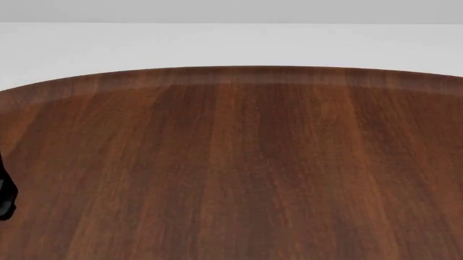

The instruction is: Put the white mug on the plate.

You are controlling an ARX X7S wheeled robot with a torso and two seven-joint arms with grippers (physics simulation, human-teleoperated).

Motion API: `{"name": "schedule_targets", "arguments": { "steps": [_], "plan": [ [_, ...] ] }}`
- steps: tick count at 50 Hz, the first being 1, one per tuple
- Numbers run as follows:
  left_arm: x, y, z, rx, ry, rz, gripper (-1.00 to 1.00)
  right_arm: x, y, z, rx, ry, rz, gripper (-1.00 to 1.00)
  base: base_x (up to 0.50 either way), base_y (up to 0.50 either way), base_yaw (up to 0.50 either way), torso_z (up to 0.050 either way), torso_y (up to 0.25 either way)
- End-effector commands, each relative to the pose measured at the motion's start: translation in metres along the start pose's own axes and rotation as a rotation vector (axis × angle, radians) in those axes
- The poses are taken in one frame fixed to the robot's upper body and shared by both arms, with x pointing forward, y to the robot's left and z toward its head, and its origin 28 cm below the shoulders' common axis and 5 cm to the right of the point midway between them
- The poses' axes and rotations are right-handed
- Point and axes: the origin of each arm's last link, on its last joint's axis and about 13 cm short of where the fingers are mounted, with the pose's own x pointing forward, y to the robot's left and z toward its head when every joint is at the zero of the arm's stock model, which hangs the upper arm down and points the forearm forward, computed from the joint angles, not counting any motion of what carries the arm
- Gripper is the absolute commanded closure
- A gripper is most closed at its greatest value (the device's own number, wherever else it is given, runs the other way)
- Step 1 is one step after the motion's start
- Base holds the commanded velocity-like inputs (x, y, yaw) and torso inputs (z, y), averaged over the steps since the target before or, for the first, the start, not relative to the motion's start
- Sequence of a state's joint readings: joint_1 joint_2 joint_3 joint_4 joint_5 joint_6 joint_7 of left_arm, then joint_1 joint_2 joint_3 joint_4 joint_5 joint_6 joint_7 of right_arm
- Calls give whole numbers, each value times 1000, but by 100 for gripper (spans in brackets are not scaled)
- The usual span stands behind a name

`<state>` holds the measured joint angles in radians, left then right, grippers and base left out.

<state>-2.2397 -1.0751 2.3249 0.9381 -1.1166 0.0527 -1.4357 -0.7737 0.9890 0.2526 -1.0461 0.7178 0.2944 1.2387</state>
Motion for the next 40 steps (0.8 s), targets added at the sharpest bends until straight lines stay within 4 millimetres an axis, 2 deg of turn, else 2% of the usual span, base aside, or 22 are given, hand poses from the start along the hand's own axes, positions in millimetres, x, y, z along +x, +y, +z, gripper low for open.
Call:
{"name": "schedule_targets", "arguments": {
  "steps": [1,2,3,4,5,6,7,8,9,10,11,12,14,15,16,18,19,35,40],
  "plan": [
    [2,2,-3,3,8,12,-100,2,-69,20,300,46,272,-100,0,0,0,0,0],
    [1,2,-2,4,9,11,-100,-19,-99,18,203,-13,110,-100,0,0,0,0,0],
    [1,2,-2,5,9,11,-100,-35,-120,27,83,-167,-7,-100,0,0,0,0,0],
    [0,3,-2,5,8,12,-100,-26,-128,44,43,-162,92,-100,0,0,0,0,0],
    [0,3,-1,4,8,13,-100,-15,-129,63,72,-282,3,-100,0,0,0,0,0],
    [0,3,-1,6,8,11,-100,-29,-134,49,11,-189,47,-100,0,0,0,0,0],
    [-1,3,-2,6,9,9,-100,-41,-140,48,-49,-244,-47,-100,0,0,0,0,0],
    [-1,3,-1,7,9,9,-100,-33,-144,66,-62,-256,-84,-100,0,0,0,0,0],
    [0,3,-2,6,9,9,-100,-26,-144,82,-5,-388,-182,-100,0,0,0,0,0],
    [0,2,-3,5,9,8,-100,-33,-144,66,-61,-256,-84,-100,0,0,0,0,0],
    [0,1,-4,6,9,7,-100,-39,-140,50,-56,-250,-49,-100,0,0,0,0,0],
    [0,1,-5,5,8,6,-100,-31,-144,68,-66,-263,-105,-100,0,0,0,0,0],
    [0,1,-5,6,9,4,-100,-23,-143,100,-6,-471,-275,-100,0,0,0,0,0],
    [-1,2,-5,5,9,4,-100,-31,-142,102,-24,-410,-371,-100,0,0,0,0,0],
    [-1,2,-7,3,11,4,-100,-43,-141,97,-65,-337,-359,-100,0,0,0,0,0],
    [-1,1,-7,2,12,3,-100,-51,-124,93,-70,-282,-106,-100,0,0,0,0,0],
    [-1,2,-7,1,12,3,-100,-52,-122,93,-69,-278,-67,-100,0,0,0,0,0],
    [-2,1,-3,2,18,9,-100,-50,-130,106,-86,-317,-83,-100,0,0,0,0,0],
    [-3,2,-3,2,19,8,-100,-48,-136,118,-101,-353,-100,-100,0,0,0,0,0]
  ]
}}
